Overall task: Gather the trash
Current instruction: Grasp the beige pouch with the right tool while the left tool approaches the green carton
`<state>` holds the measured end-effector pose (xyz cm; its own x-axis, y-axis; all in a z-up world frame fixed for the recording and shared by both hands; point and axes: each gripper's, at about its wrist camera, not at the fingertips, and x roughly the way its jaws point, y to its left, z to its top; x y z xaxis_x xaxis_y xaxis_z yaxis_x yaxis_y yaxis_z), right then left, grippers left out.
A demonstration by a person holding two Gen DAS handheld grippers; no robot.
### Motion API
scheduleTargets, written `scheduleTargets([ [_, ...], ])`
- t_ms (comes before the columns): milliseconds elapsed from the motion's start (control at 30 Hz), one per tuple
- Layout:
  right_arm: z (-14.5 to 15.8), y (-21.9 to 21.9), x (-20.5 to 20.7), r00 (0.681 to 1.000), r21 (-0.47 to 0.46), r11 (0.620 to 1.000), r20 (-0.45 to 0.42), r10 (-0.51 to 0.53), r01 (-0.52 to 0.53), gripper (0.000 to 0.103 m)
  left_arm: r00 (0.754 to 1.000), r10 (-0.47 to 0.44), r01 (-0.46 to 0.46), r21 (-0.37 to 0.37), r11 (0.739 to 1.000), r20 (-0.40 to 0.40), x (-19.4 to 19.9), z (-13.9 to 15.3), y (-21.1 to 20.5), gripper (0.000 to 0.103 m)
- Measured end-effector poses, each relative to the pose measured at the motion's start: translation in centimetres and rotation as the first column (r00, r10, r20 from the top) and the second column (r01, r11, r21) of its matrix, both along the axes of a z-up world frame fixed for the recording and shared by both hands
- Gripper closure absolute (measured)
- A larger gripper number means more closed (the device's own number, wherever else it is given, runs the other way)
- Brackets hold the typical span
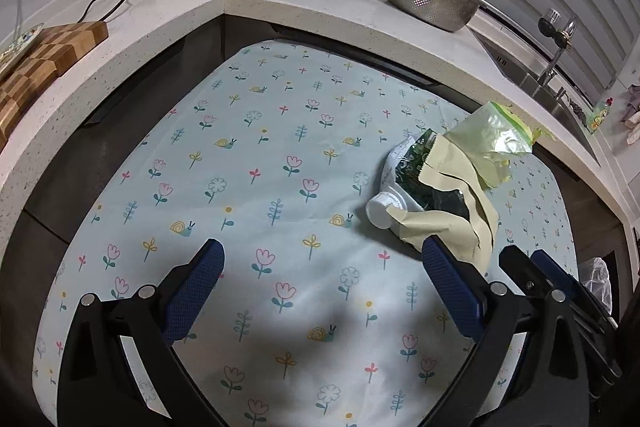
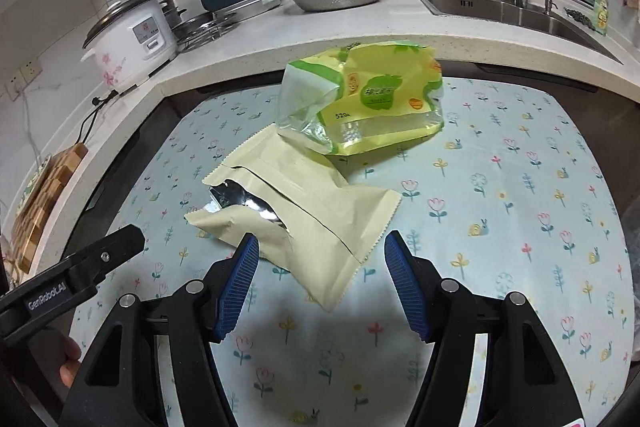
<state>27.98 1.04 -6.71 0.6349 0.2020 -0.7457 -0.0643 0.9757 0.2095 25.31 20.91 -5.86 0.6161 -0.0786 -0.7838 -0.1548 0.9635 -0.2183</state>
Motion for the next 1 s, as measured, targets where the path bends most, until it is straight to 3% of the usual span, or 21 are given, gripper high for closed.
scheduleTargets([
  [333, -2.8, 2.0, 3.8, 0.999, -0.043, 0.999, -0.039, -0.002, 0.0, 0.036, 1.0, -0.005, 0.005, -0.016, 1.0, -0.013, 1.2, -1.2, 1.1, 0.008],
  [533, -3.2, 0.7, 2.5, 0.999, -0.079, 0.997, -0.039, -0.003, 0.0, 0.073, 0.999, -0.03, 0.03, -0.028, 0.999, -0.015, 1.7, -1.5, 0.5, 0.008],
  [667, -2.5, -1.0, 0.5, 1.0, -0.053, 0.999, -0.021, -0.015, 0.014, 0.079, 0.997, -0.07, 0.07, -0.024, 0.997, -0.014, 1.9, -1.6, -0.8, 0.008],
  [1000, -0.5, -5.8, -3.3, 0.994, -0.062, 0.992, 0.005, -0.107, 0.107, 0.079, 0.974, -0.226, 0.225, 0.051, 0.973, 0.018, 3.7, -2.4, -5.4, 0.007],
])
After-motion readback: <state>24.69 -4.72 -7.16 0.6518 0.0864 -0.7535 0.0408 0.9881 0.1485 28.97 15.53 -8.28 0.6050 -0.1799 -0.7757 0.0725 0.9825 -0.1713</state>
